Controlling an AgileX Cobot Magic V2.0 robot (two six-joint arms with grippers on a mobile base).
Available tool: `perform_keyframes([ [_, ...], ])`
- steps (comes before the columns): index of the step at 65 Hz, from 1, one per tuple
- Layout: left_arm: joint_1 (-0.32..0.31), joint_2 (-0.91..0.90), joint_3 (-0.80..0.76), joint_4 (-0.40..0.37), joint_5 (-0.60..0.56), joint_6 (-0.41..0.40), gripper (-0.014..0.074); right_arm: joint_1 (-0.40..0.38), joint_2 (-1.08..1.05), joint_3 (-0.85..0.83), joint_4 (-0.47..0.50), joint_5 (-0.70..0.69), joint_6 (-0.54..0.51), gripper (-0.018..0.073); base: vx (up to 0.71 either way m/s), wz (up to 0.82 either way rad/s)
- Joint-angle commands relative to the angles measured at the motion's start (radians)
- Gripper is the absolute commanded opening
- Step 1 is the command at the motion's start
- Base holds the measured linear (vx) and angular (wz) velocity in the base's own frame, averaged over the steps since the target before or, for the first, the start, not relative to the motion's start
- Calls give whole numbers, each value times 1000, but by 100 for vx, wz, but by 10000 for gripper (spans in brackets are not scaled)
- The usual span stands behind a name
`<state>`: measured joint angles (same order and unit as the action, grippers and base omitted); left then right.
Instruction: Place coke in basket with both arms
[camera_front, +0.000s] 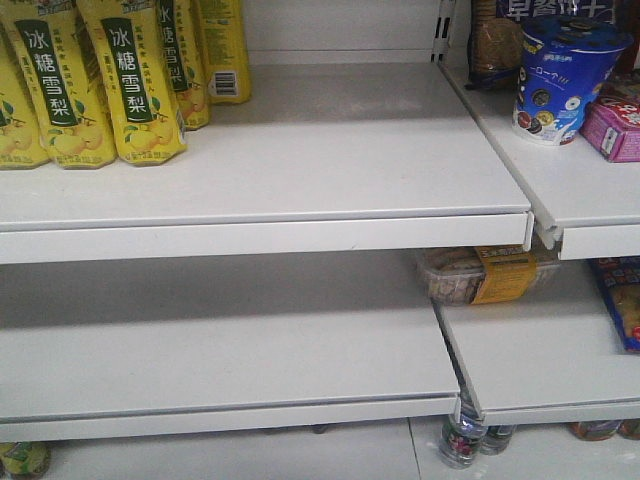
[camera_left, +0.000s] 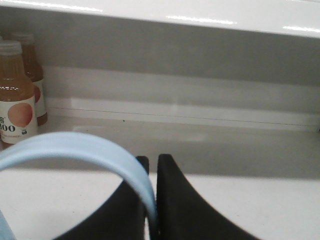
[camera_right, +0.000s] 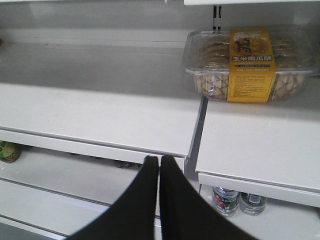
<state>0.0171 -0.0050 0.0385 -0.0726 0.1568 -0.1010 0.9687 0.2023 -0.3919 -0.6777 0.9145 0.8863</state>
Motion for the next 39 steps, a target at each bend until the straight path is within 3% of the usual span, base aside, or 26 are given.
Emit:
perform_keyframes([
  [1, -2, -23, -29, 49, -140, 48, -6, 0, 11, -25, -52, -53, -2, -5, 0, 0],
  [39, -2, -22, -30, 49, -140, 48, -6, 0, 11, -25, -51, -54, -3, -5, 0, 0],
])
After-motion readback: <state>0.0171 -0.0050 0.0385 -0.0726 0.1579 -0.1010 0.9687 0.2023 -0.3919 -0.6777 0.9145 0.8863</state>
